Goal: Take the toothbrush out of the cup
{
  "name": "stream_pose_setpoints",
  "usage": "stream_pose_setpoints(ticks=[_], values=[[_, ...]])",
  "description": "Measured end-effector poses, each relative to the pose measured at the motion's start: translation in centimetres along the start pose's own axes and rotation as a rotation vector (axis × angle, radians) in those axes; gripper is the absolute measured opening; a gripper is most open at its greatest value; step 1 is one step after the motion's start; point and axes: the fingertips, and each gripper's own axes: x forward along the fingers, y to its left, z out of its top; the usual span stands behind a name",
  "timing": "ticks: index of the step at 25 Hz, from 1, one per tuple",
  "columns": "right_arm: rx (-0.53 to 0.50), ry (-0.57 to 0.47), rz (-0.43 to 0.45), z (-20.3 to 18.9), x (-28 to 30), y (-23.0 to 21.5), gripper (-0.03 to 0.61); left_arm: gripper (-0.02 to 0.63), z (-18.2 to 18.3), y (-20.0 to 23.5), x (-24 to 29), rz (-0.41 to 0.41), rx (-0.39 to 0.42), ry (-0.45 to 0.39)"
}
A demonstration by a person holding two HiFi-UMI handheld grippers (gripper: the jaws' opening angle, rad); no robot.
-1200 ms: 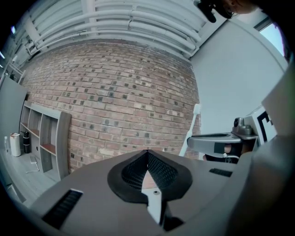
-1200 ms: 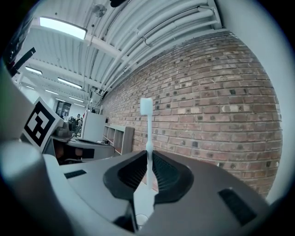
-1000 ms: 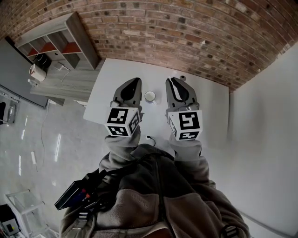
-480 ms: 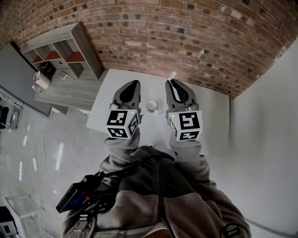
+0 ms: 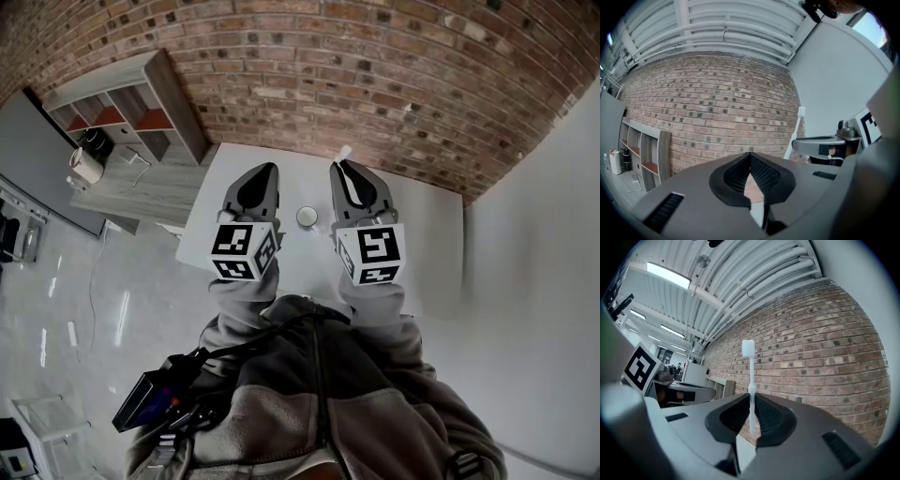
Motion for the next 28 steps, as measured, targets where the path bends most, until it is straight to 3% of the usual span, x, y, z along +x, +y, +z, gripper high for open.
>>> stream_pose_setpoints(ticks=[28], values=[[-0.019, -0.056, -0.009, 1.3, 0.2, -0.2, 0.029, 0.003, 0.2, 0.0, 0.8, -0.01, 0.003, -0.006]])
